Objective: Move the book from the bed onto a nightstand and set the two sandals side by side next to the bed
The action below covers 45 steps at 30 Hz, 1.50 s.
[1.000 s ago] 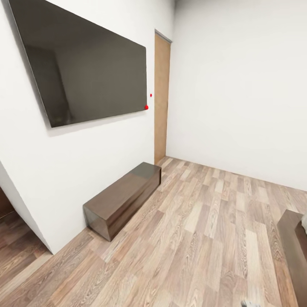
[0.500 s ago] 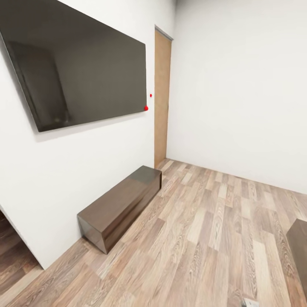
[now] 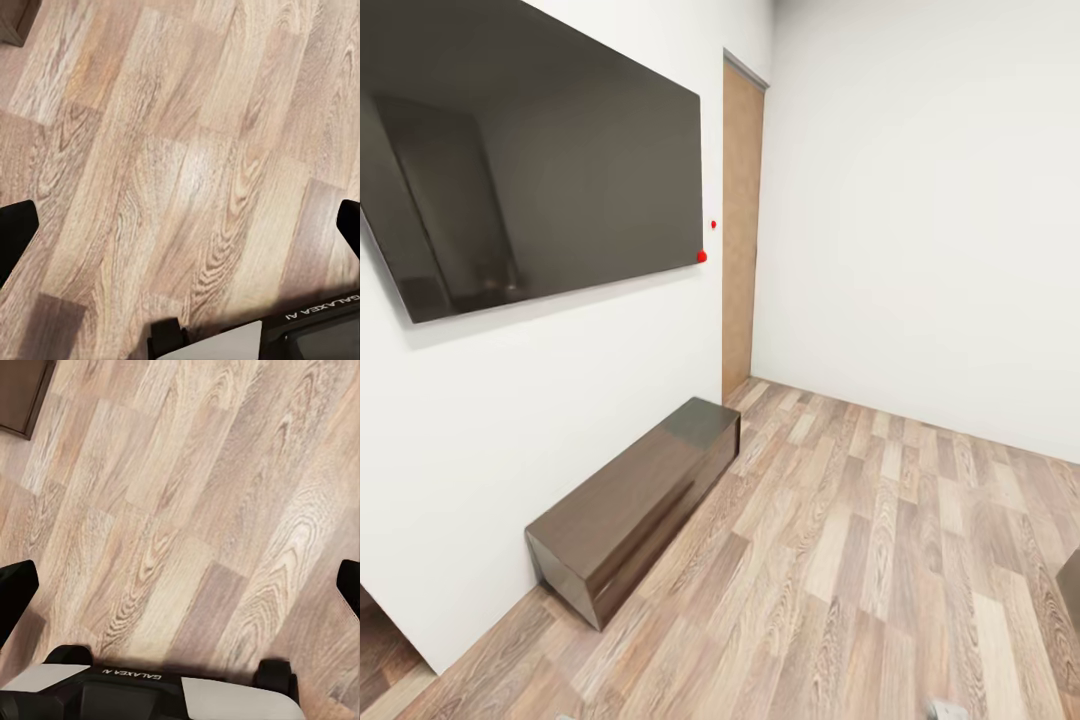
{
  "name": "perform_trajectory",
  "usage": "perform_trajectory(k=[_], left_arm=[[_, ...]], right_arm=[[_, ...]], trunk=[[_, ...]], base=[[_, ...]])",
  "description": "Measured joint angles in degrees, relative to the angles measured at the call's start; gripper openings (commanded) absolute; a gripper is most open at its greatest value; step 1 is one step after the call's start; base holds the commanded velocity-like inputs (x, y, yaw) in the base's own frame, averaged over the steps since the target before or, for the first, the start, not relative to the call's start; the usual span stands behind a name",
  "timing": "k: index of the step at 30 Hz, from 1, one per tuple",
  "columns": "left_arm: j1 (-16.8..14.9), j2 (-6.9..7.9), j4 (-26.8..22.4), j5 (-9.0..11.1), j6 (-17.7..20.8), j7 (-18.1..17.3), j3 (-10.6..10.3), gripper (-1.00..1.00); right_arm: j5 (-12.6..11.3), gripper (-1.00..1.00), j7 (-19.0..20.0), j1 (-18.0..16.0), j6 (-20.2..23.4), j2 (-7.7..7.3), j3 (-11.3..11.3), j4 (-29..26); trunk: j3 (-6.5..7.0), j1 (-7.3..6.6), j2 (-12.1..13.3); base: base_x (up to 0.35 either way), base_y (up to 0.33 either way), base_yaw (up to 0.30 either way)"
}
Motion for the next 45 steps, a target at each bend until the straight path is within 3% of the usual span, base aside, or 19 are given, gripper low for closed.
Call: perform_trajectory(k=[45], left_arm=[[0.0,-0.01,0.0,0.0,0.0,0.0,0.0,1.00]], right_arm=[[0.0,1.00,0.0,0.0,0.0,-0.02,0.0,0.0]], trunk=[[0.00,0.00,0.0]], base=[[0.334,0.000,0.000]])
